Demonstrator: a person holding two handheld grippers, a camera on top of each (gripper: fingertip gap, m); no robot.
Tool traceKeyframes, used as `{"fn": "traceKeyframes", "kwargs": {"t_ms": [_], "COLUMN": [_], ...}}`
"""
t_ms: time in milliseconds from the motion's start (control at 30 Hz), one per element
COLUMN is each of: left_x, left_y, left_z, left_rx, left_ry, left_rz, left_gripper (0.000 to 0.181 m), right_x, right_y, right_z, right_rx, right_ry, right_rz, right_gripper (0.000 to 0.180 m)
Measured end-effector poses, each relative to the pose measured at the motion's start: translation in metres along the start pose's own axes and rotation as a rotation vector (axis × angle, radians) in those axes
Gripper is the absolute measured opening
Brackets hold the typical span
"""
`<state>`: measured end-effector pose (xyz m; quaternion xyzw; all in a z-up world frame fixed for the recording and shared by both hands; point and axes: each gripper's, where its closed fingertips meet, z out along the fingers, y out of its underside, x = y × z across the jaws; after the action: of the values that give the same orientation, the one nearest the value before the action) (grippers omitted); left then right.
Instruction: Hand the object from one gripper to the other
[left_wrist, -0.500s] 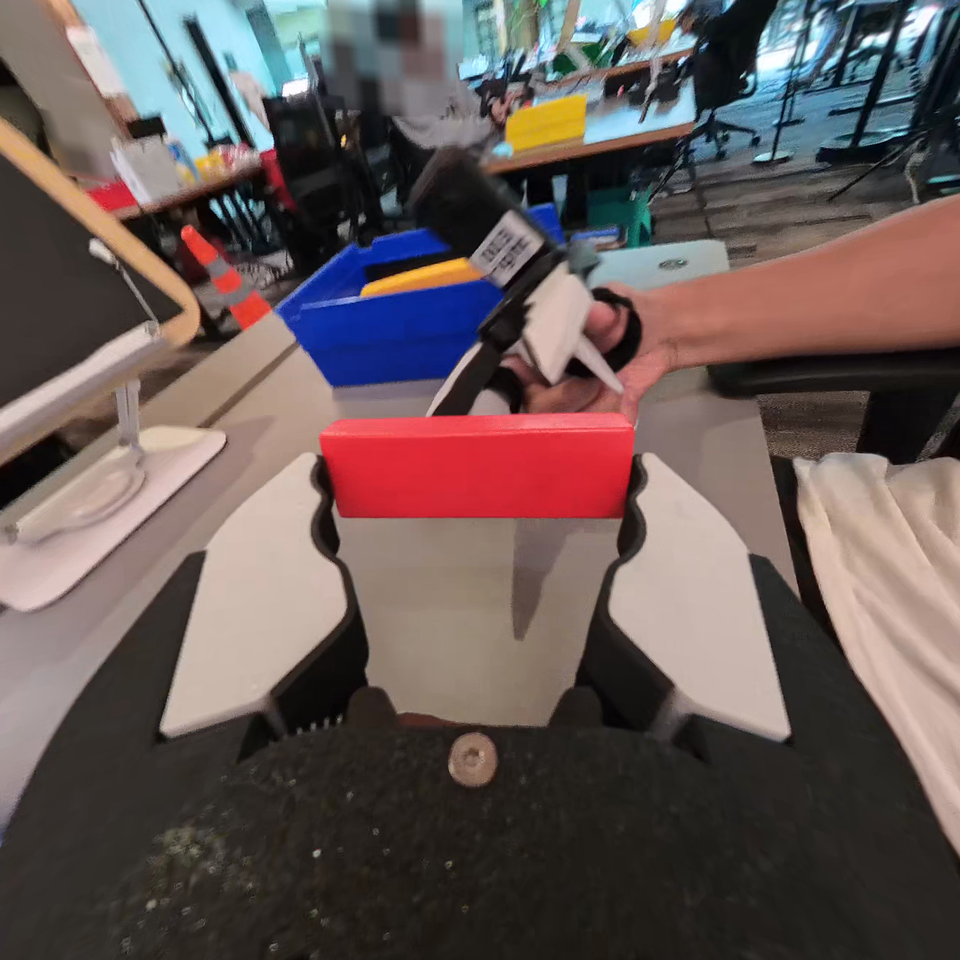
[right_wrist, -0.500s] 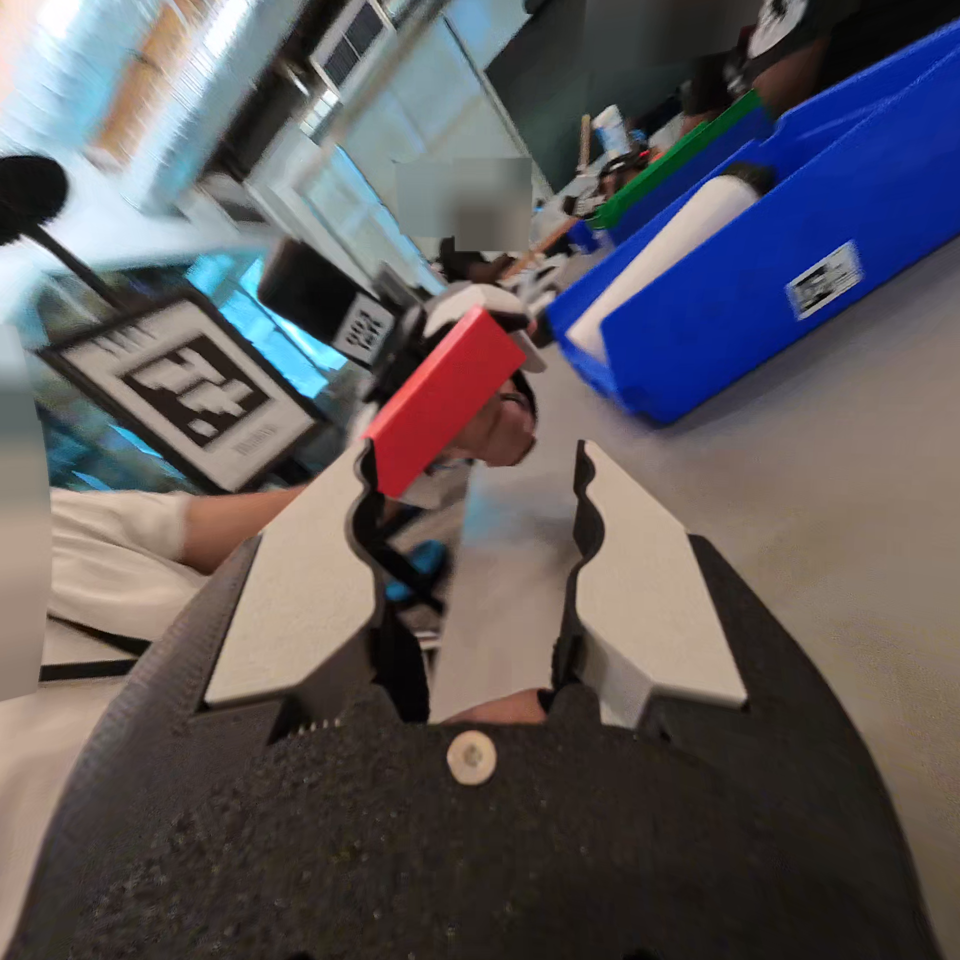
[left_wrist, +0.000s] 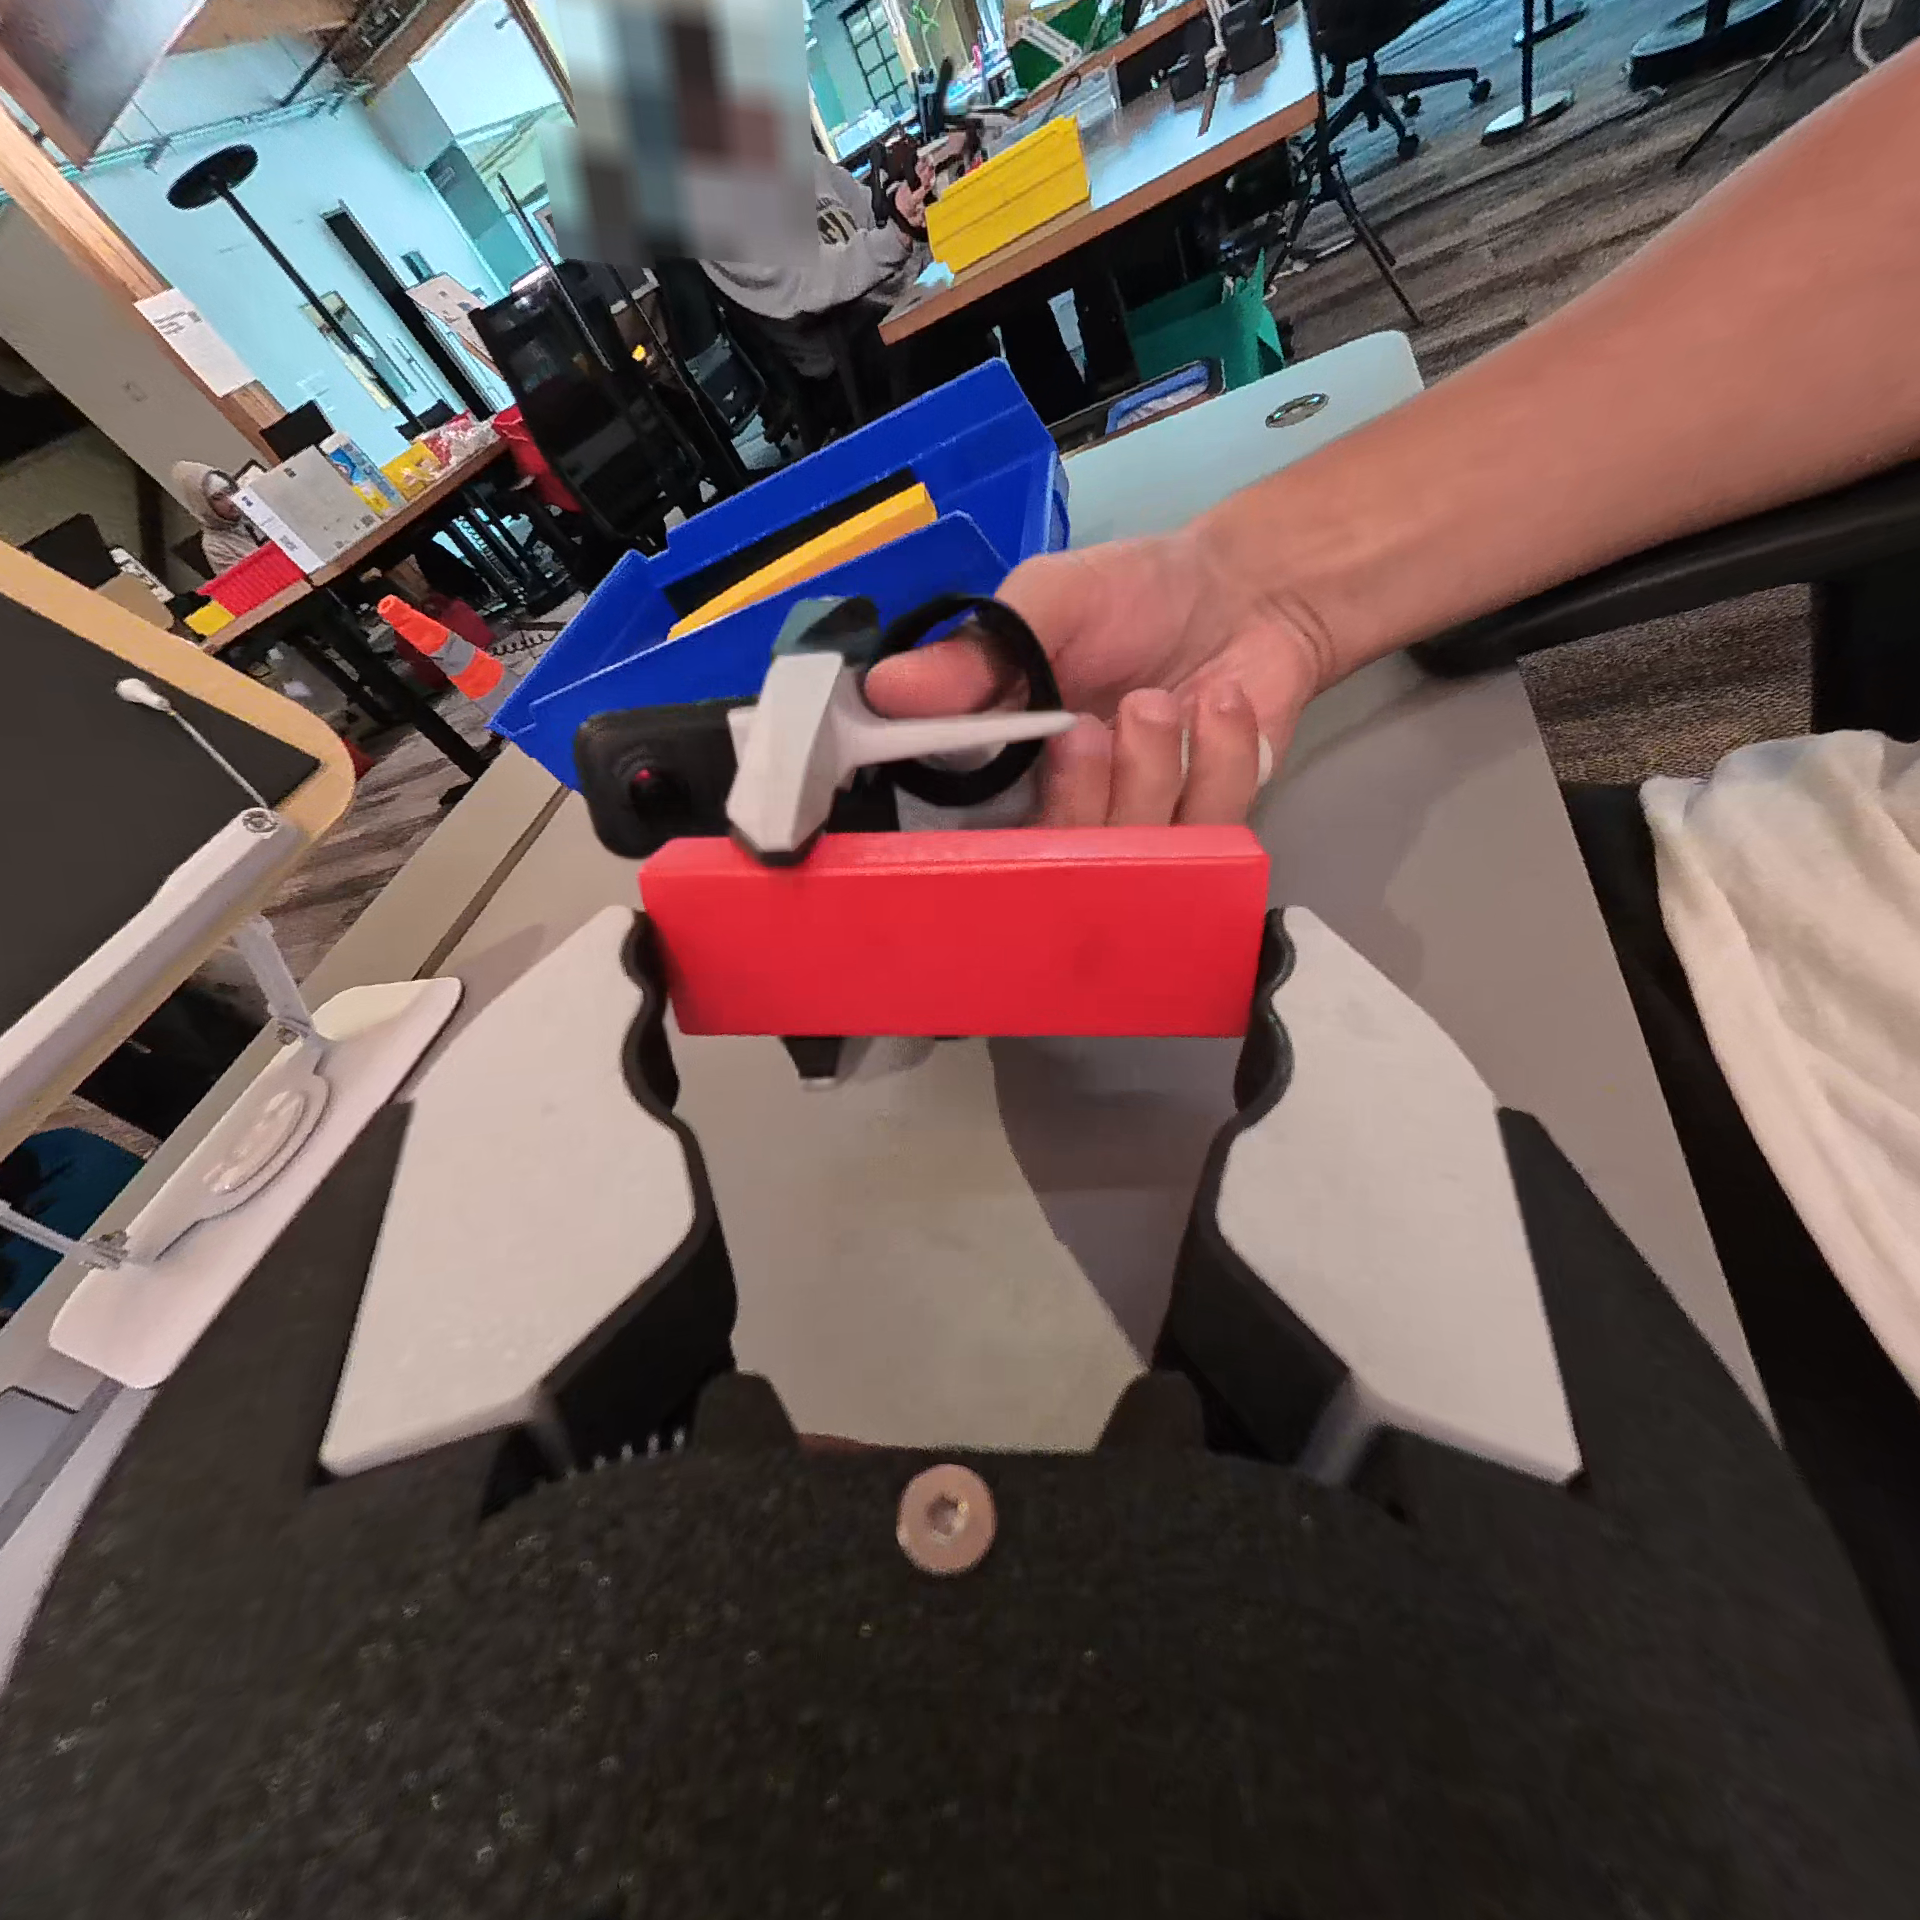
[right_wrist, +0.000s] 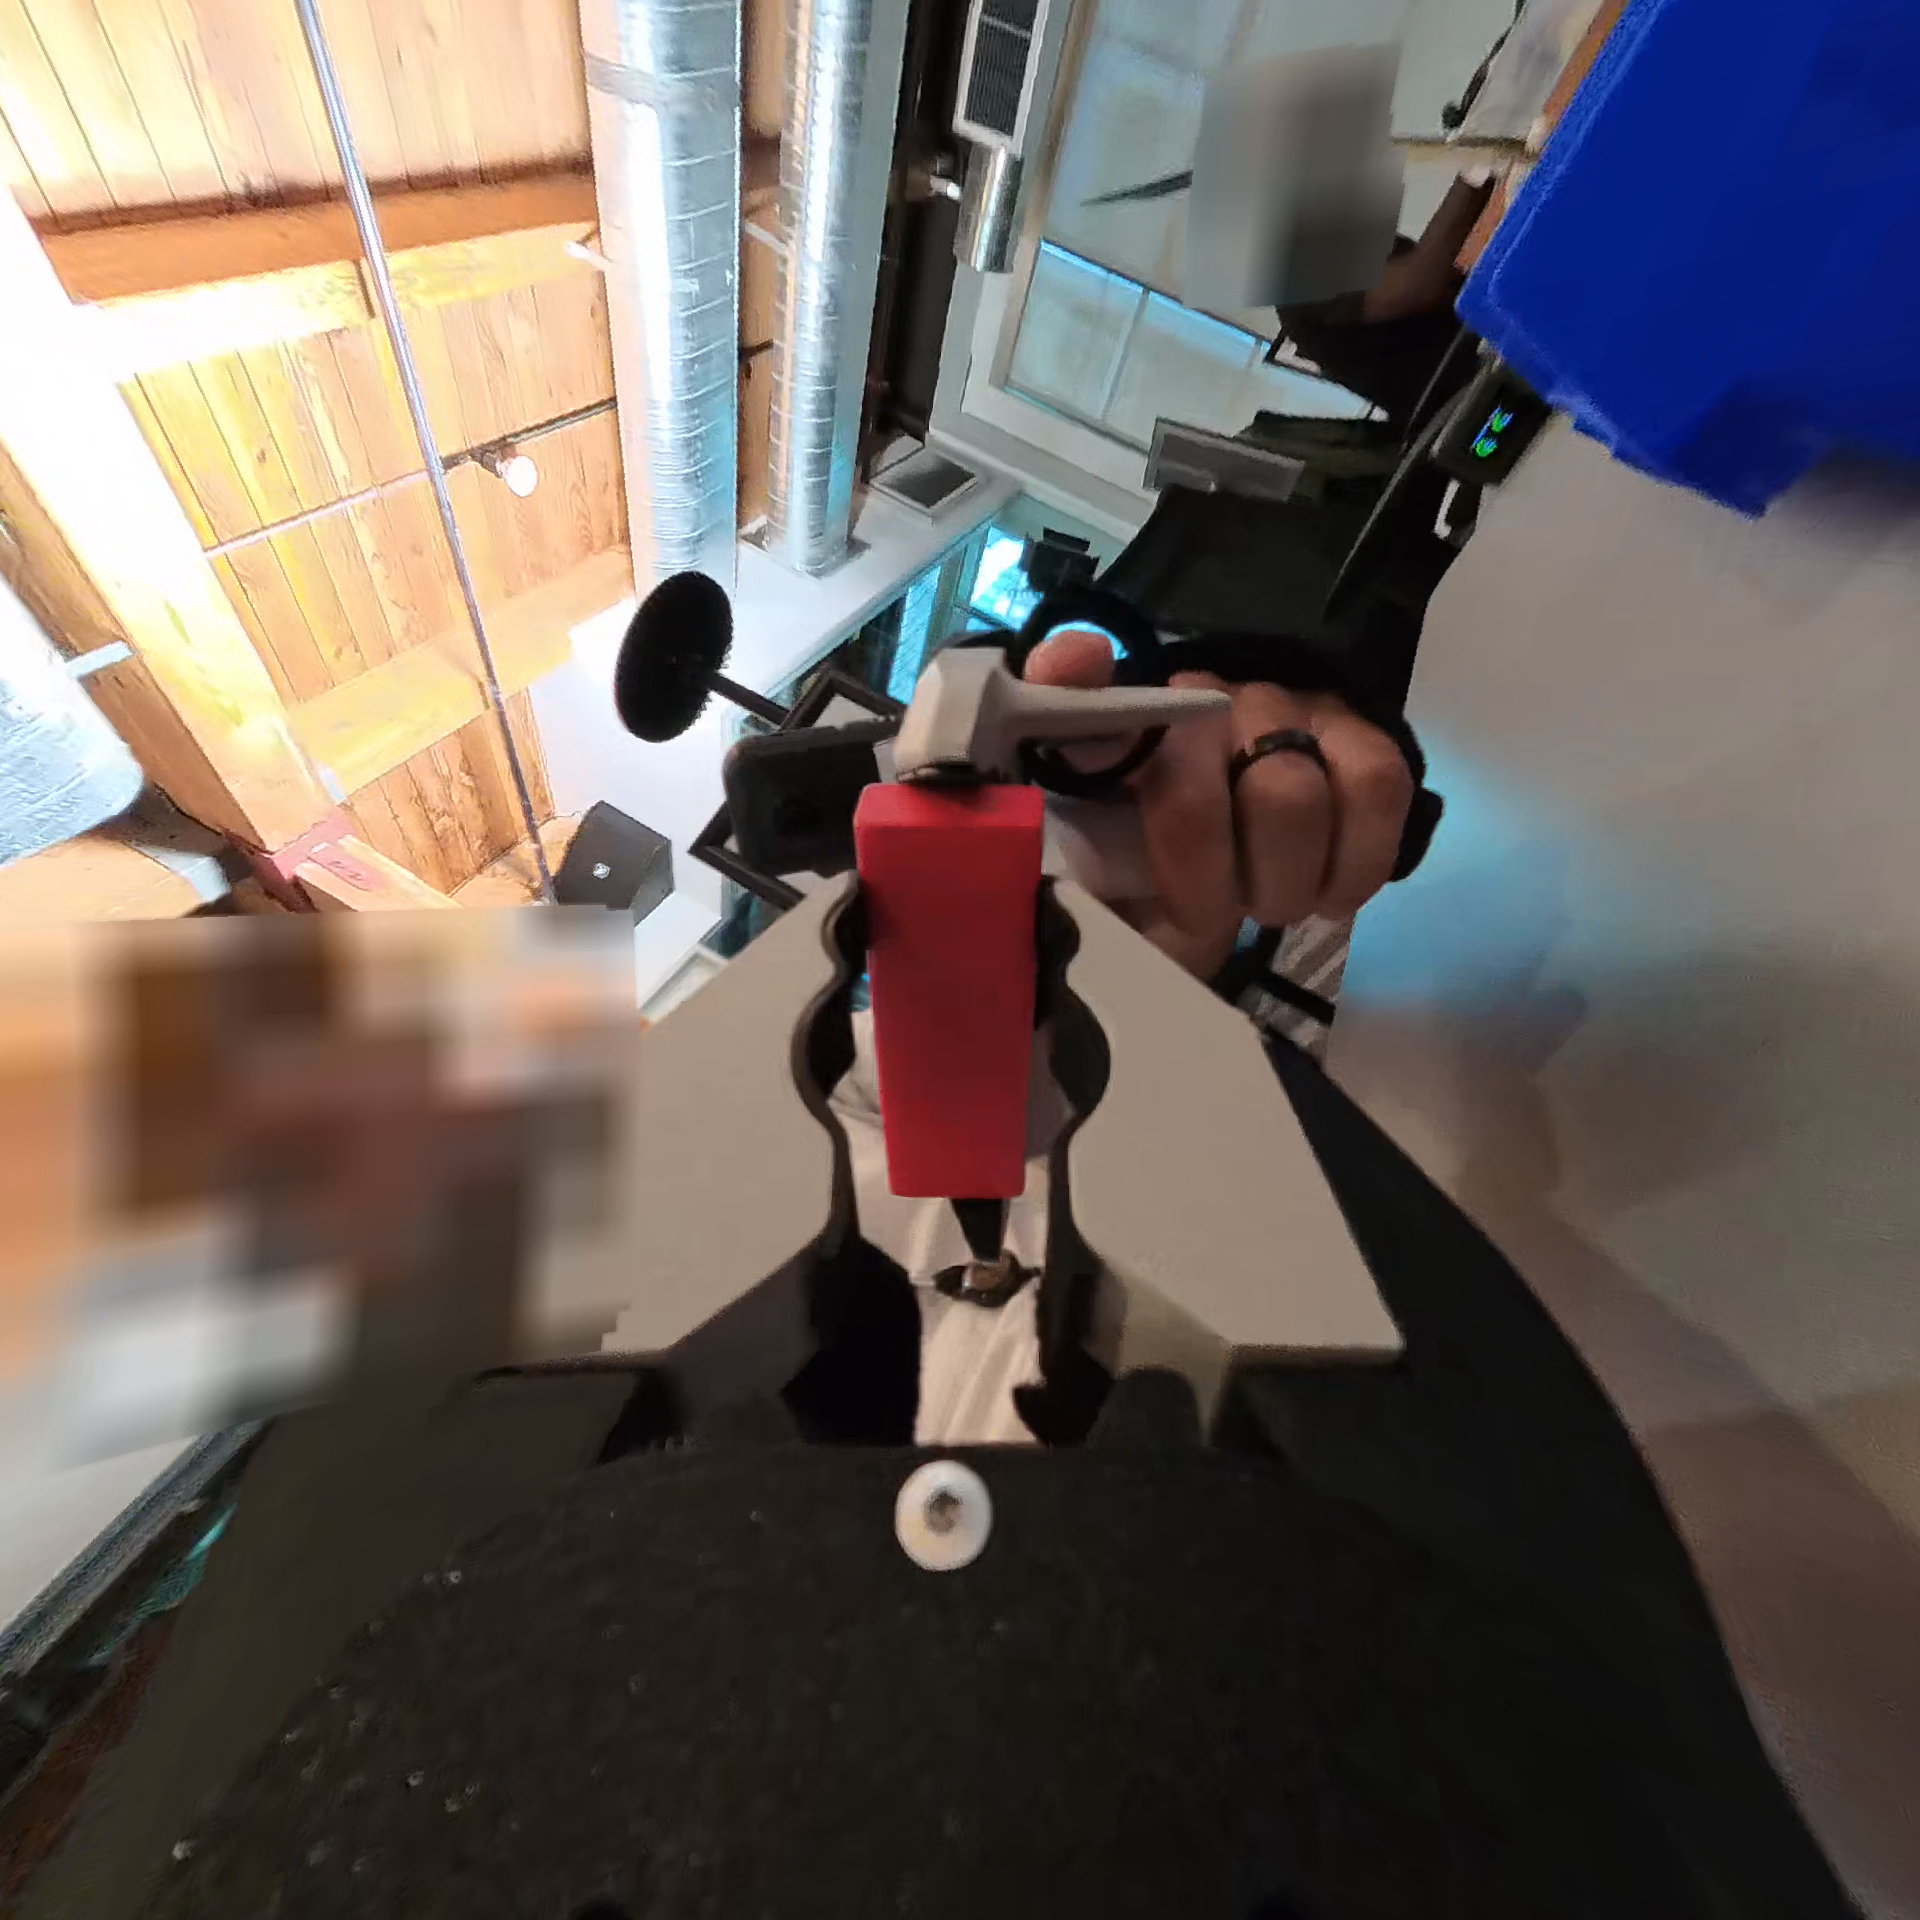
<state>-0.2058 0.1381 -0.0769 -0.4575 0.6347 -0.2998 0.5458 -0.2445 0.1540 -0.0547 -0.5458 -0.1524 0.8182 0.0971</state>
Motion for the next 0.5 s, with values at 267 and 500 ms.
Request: {"fn": "traceKeyframes", "kwargs": {"t_ms": [267, 500], "left_x": [-0.007, -0.051], "left_y": [0.021, 0.021], "left_z": [0.001, -0.015], "left_rx": [-0.127, -0.012], "left_ry": [-0.023, -0.070], "left_rz": [-0.124, -0.670], "left_gripper": [0.101, 0.072], "right_x": [0.020, 0.021], "right_y": [-0.013, -0.044], "right_z": [-0.013, -0.046], "right_rx": [0.068, 0.194], "right_ry": [0.169, 0.441], "right_rz": [-0.095, -0.431], "right_gripper": [0.032, 0.032]}}
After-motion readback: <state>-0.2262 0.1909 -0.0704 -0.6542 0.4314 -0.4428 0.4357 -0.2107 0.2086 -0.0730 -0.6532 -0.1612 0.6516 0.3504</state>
